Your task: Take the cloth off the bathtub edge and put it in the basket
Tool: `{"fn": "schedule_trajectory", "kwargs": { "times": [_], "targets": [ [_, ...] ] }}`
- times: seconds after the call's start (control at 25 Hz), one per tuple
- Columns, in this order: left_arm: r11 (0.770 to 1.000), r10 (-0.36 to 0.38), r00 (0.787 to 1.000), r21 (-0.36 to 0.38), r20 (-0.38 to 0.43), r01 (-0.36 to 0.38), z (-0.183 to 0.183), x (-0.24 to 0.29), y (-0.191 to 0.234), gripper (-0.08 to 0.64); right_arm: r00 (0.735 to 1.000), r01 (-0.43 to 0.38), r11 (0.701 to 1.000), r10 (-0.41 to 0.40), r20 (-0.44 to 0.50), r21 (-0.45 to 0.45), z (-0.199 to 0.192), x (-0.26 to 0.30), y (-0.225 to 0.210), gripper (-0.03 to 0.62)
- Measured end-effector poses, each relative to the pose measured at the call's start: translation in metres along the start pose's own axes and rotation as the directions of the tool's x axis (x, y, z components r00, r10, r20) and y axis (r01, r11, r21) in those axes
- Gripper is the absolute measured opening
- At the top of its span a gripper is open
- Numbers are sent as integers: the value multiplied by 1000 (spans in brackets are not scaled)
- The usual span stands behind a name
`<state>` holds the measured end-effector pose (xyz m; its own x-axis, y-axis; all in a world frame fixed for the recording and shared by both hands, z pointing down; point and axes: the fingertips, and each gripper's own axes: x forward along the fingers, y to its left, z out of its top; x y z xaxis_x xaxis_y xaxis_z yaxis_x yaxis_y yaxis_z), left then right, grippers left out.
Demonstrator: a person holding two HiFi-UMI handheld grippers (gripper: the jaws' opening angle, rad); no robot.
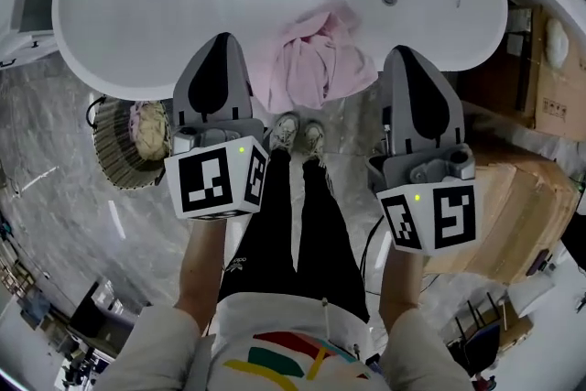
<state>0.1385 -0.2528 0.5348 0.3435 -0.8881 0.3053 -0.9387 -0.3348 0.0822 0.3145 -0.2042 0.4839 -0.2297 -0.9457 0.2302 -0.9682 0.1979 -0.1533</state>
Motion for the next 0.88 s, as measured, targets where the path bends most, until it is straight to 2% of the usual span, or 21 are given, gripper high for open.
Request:
{"fn": "schedule_trajectory", "kwargs": {
  "times": [0.16, 0.32, 0.56, 0.72, 0.8, 0.84, 0.88],
  "targets": [
    [999, 44, 996, -3, -83, -45, -66, 7, 10, 18, 998, 36, 999, -36, -43, -14, -56, 8, -6, 9],
    [997, 53, 986, -41, -156, -60, -103, 7, 12, 17, 995, 22, 1000, -20, -99, 19, -94, 10, -4, 9],
    [997, 42, 985, -51, -167, -51, -120, 12, 6, 18, 986, -6, 1000, 11, -168, 28, -128, 12, 2, 9],
    [994, 69, 984, -73, -166, -82, -123, 11, 9, 18, 985, 22, 999, -14, -170, 43, -133, 15, -5, 9],
    [995, 76, 984, -51, -161, -85, -124, 9, 10, 18, 983, 27, 998, -15, -184, 59, -138, 17, -8, 12],
    [996, 73, 984, -33, -162, -80, -125, 9, 9, 18, 979, 23, 998, -10, -202, 62, -143, 18, -9, 43],
    [997, 67, 983, -20, -168, -71, -126, 9, 7, 21, 975, 20, 998, -6, -220, 64, -148, 20, -10, 132]
  ]
}}
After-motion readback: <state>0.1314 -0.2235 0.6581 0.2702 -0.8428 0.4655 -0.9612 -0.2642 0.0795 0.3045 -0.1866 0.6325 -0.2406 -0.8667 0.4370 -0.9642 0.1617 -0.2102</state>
